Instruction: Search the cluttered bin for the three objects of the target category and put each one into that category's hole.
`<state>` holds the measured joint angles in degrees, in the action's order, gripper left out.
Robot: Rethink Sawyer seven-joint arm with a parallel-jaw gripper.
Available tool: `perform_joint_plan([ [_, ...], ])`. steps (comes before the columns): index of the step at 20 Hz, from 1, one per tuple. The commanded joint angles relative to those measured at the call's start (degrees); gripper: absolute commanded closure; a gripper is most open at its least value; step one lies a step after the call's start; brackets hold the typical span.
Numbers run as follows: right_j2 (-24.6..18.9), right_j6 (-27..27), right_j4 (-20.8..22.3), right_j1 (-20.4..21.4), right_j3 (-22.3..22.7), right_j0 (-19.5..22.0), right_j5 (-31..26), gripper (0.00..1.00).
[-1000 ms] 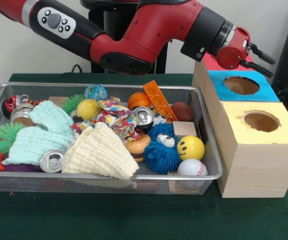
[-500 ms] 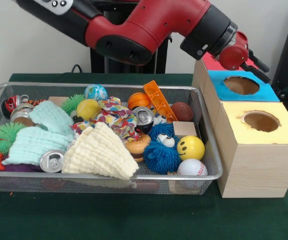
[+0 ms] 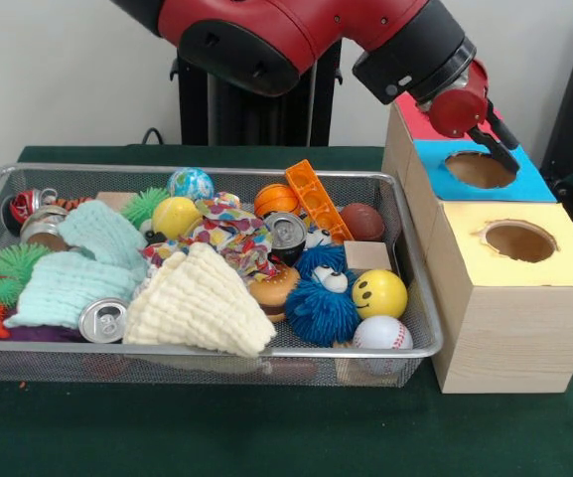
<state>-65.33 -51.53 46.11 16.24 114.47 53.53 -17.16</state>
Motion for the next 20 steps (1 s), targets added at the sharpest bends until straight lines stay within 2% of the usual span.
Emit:
perform_joint_plan([
  [1,8.5,-16.0,-4.1,7.8,-7.1,-1.4,2.1,0.0],
  [6,13.8,-16.8,-5.3,12.1,-8.0,-5.0,2.5,0.0],
  [11,22.5,-18.2,-3.7,16.6,-11.0,-10.9,3.3,0.0],
  [14,28.0,-19.2,-3.0,17.4,-13.1,-14.2,4.5,0.0],
  [17,31.5,-17.7,-3.3,17.6,-14.4,-16.1,5.9,0.0],
  [20,31.8,-15.6,-4.6,17.2,-14.4,-15.5,7.6,0.0],
])
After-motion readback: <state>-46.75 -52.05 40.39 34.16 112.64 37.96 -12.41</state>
